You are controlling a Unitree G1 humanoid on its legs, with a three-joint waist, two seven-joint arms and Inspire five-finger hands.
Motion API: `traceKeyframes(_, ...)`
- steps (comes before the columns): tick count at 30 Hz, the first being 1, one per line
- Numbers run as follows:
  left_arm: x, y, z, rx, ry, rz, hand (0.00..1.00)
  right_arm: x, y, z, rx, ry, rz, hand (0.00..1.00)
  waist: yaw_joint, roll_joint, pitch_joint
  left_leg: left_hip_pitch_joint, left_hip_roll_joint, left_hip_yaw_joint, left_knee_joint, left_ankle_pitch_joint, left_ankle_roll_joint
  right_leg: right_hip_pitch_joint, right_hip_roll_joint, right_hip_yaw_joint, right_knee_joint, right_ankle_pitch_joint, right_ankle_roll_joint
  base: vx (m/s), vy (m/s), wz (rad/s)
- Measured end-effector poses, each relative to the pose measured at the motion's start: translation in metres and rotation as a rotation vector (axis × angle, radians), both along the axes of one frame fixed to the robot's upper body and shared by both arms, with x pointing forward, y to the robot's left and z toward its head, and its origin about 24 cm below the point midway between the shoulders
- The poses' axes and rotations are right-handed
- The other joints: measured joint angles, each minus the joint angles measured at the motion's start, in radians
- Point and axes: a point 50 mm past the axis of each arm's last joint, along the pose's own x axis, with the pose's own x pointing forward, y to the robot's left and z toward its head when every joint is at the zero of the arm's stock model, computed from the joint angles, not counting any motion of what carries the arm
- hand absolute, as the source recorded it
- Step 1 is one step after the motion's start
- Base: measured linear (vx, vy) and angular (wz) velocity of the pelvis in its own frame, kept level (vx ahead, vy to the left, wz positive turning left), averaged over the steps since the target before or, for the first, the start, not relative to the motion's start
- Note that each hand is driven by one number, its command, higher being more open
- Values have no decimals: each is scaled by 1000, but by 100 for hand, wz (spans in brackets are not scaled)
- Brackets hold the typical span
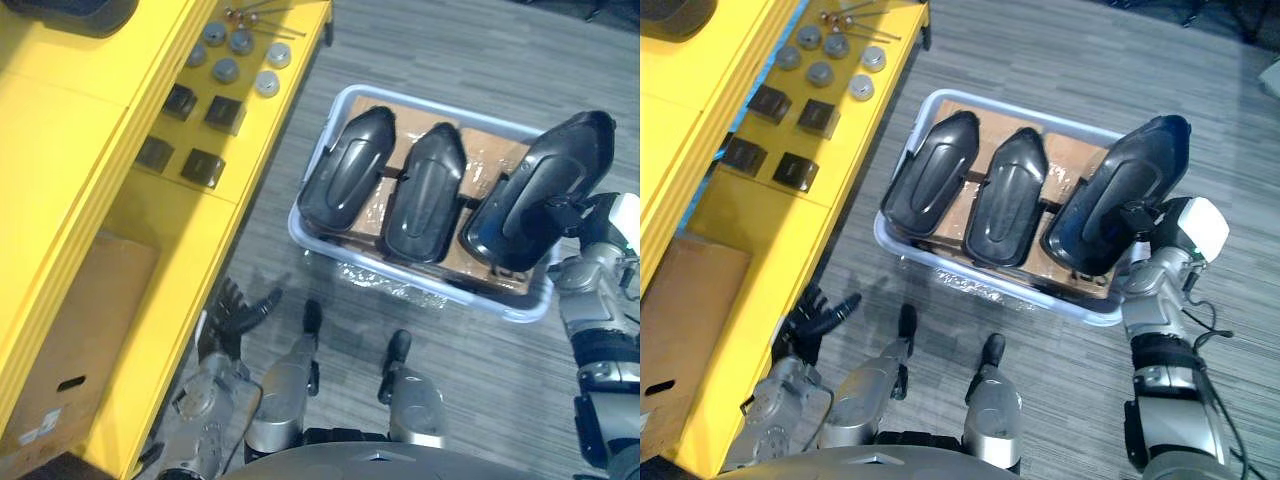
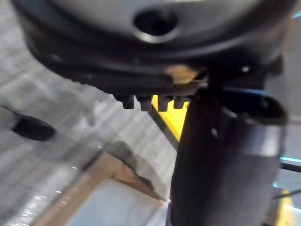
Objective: Walk over and take three plastic housings, then place them on the shelf
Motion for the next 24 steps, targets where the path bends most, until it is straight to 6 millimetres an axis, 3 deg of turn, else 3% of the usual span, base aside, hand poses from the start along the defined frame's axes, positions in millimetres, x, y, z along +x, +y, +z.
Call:
traceKeyframes(2, 5, 3, 15, 47, -48, 37, 100, -10, 7, -14, 12, 12, 6, 0, -12, -36, -29, 23, -1, 0, 0, -8, -5, 33, 2, -3, -18, 0, 0, 117, -34, 0)
traceKeyframes(4, 5, 3, 19, 79, -56, 46, 100, -17, 8, -21, 4, 28, 12, 0, -17, -43, -59, 38, 0, 1, 0, -17, -8, 48, 2, -6, -19, 0, 0, 80, -18, -2)
traceKeyframes(8, 10, -2, 39, 121, -136, 24, 100, -25, 7, -27, -32, 57, 22, 0, -18, -40, -112, 65, 0, 4, -1, -24, -9, 81, 5, -8, -39, 0, 0, 30, -4, -2)
traceKeyframes(15, 16, -14, 60, 218, -236, -86, 100, -26, 13, -29, -76, 53, 82, 0, -20, -11, -199, 70, 8, 4, -5, -27, -9, 92, 15, -11, -52, 2, 2, -5, -1, 0)
traceKeyframes(19, 23, -40, 59, 180, -239, -291, 100, -20, 26, -25, -137, 22, 163, 0, -20, -14, -227, 80, 9, 8, -5, -27, -9, 107, 18, -7, -65, 10, 3, -7, 3, -3)
traceKeyframes(24, 34, -96, 61, 63, -220, -646, 100, 5, 65, 7, -246, -134, 380, 0, -26, -17, -241, 84, 16, 38, -5, -27, -9, 104, 24, 21, -90, 34, -1, -24, 10, -17)
